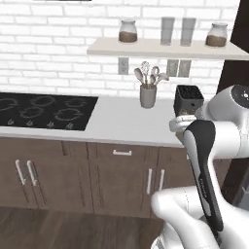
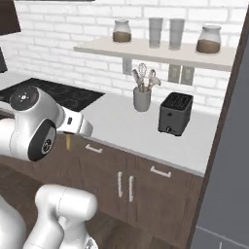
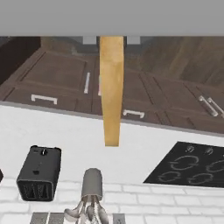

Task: Start the toaster. Once the lever pops up, take the bread to the plate on the dining counter.

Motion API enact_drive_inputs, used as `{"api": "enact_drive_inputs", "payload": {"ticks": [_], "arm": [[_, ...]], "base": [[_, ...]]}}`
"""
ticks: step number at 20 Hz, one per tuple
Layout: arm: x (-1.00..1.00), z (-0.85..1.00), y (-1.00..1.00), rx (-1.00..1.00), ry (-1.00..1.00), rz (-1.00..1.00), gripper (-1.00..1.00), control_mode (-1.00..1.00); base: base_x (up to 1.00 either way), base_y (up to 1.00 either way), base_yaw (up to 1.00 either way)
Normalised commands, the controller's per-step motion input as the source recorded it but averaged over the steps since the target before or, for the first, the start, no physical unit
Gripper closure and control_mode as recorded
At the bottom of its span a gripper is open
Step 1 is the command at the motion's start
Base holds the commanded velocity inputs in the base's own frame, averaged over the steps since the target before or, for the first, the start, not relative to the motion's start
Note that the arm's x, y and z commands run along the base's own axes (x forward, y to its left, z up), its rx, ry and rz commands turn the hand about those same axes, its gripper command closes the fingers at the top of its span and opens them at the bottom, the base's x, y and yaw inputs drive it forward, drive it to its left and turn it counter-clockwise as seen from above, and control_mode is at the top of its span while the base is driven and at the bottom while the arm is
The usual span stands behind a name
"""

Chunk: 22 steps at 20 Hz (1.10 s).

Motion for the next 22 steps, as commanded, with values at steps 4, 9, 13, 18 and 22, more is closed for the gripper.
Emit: {"api": "enact_drive_inputs", "payload": {"ticks": [4, 9, 13, 18, 22], "arm": [[0.00, 0.00, 0.00, 0.00, 0.00, 0.00, 1.00, 1.00], [0.00, 0.00, 0.00, 0.00, 0.00, 0.00, 1.00, 1.00], [0.00, 0.00, 0.00, 0.00, 0.00, 0.00, 1.00, 1.00], [0.00, 0.00, 0.00, 0.00, 0.00, 0.00, 1.00, 1.00], [0.00, 0.00, 0.00, 0.00, 0.00, 0.00, 1.00, 1.00]], "base": [[-0.29, 0.25, 0.88], [-0.14, 0.32, 0.97], [0.00, 0.16, 1.00], [0.00, 0.05, 1.00], [0.00, 0.02, 1.00]]}}
